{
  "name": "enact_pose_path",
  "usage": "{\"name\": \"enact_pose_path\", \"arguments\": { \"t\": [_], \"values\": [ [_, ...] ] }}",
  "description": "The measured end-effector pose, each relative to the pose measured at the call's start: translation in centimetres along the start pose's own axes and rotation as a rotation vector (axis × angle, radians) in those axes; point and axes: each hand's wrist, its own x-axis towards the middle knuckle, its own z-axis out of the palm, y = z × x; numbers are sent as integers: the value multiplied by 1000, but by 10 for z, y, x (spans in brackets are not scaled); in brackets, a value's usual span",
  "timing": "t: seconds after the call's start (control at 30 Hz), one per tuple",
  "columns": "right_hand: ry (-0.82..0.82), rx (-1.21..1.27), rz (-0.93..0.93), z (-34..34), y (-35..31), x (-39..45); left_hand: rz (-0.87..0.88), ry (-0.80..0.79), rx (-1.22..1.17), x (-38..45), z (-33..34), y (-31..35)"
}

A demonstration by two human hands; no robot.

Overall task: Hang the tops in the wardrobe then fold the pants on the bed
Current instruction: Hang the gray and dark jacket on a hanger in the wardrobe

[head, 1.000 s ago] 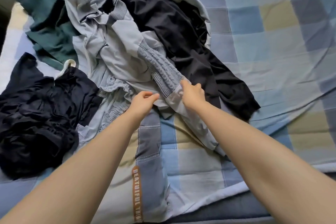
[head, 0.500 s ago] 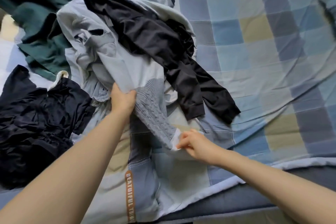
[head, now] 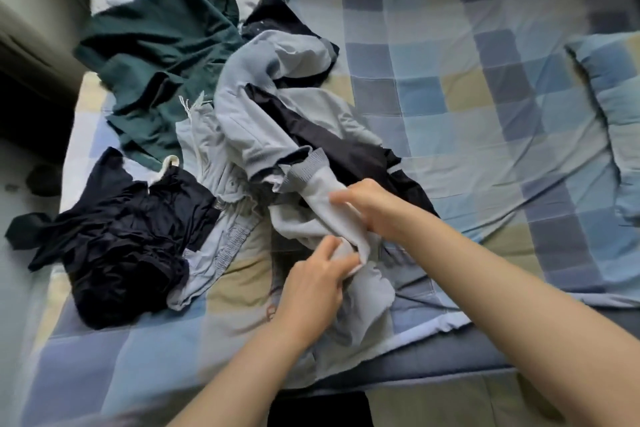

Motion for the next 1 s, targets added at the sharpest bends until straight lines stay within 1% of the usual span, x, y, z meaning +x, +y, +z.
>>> {"name": "enact_pose_path", "arguments": {
  "t": [0.03, 0.07, 0.17, 0.2, 0.27, 0.3, 0.33, 0.4, 0.47, 0.53, 0.6, 0.63, 0.67, 0.73, 0.83, 0.9, 0.93, 1.0],
  "values": [
    [56, -19, 9, 3, -3, -8, 4, -17, -19, -9, -5, 4],
    [92, 18, 11, 6, -8, -18, -1, -41, -54, -18, -12, 7],
    [136, 210, -57, 5, -23, -49, -34, -99, -218, -40, -32, 9],
    [138, 239, -104, 3, -27, -60, -72, -109, -330, -46, -41, 9],
    [145, 244, -206, -2, -41, -91, -222, -89, -616, -54, -65, 11],
    [147, 247, -259, -4, -46, -105, -307, -43, -721, -55, -78, 10],
    [151, 252, -320, -7, -54, -122, -367, 30, -770, -53, -93, 9],
    [144, 232, -416, -13, -69, -152, -457, 151, -808, -42, -121, 5],
    [124, 200, -531, -17, -85, -197, -535, 208, -915, -30, -163, 13],
    [73, 105, -656, -17, -96, -238, -619, 173, -1105, -13, -197, 25],
    [34, -16, -789, -12, -101, -285, -658, 75, -1358, 0, -232, 46],
    [20, -81, -853, -7, -102, -307, -656, 32, -1459, 2, -247, 59],
    [23, -147, -917, -4, -103, -329, -622, -7, -1506, 3, -264, 75],
    [22, -218, -959, 0, -103, -357, -549, -54, -1544, 2, -286, 99],
    [67, -329, -1016, 4, -98, -390, -426, -20, -1596, -1, -318, 132],
    [137, -420, -1077, 3, -95, -404, -298, 50, -1494, -2, -342, 150],
    [175, -431, -1077, -1, -94, -407, -238, 98, -1425, -4, -354, 157],
    [246, -387, -1001, -11, -96, -418, -129, 118, -1369, -11, -375, 173]
  ]
}}
